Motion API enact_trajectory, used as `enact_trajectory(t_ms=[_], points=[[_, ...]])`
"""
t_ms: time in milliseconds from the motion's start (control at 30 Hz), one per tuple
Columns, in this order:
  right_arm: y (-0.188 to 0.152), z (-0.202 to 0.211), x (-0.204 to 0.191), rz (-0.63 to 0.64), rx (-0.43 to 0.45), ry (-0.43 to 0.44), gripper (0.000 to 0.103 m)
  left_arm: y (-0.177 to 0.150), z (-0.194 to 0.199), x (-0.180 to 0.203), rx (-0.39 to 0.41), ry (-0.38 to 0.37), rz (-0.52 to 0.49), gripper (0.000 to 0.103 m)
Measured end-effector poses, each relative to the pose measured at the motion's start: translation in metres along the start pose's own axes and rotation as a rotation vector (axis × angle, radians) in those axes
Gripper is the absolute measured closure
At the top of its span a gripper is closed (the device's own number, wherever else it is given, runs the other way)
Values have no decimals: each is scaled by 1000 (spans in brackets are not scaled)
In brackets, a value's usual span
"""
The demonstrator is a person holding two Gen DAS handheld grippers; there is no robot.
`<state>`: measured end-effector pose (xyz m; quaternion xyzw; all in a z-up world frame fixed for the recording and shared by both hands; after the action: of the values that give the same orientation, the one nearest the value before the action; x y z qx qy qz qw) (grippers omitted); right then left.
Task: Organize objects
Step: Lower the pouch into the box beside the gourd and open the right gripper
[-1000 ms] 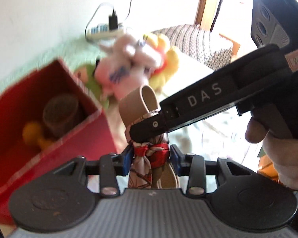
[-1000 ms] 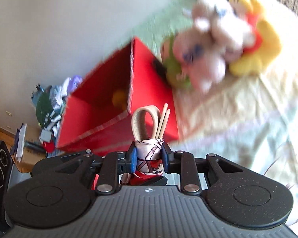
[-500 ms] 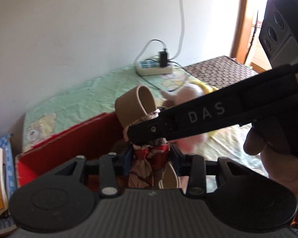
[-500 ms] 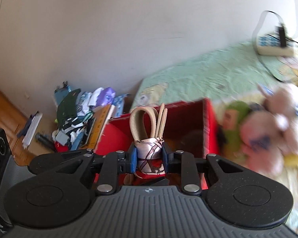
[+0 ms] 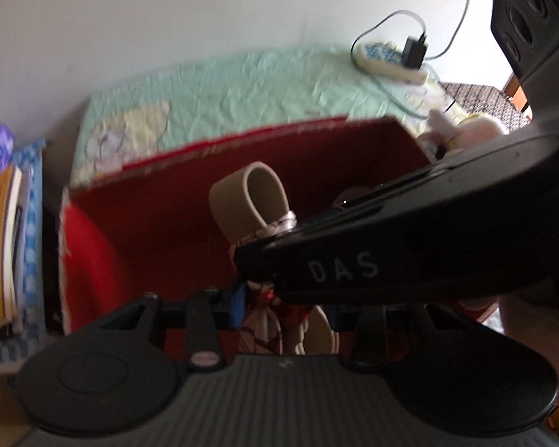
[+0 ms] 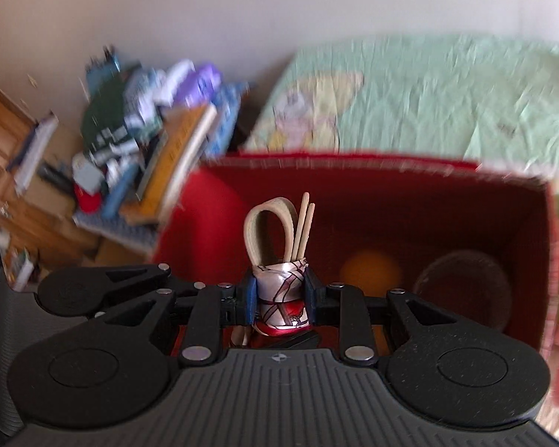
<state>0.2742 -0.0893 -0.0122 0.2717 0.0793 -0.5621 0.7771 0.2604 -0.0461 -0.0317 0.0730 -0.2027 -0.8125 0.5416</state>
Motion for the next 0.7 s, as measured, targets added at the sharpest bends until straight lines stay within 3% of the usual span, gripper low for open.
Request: enact_trajectory(t_ms=[133,300,500,700], points=[[-4,-24,6,-13,-82,-43,76,-9,-19,-4,-90,12,22,62],[-8,-40,12,-2,-135,-120,77,-14,-30,-6,-149,-18,38,61],[-10,-46,24,-54,-154,-134,78,-19,-31,-13,-153,-15,39,59],[-15,-42,21,-29,-152,-170,74,-20,-27,-25,-138,35,32,47]])
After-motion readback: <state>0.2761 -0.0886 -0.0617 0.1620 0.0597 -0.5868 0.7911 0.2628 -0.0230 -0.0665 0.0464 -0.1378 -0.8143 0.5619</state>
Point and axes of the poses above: each gripper's, at about its wrist camera, not at the fingertips, and z roughly against the way its jaws point, x to its right, y to its top, the point moved 6 cm from there along -z, roughly the way its jaws point, and after that the axes turned 7 degrees about -x, right-handed, at the moved point
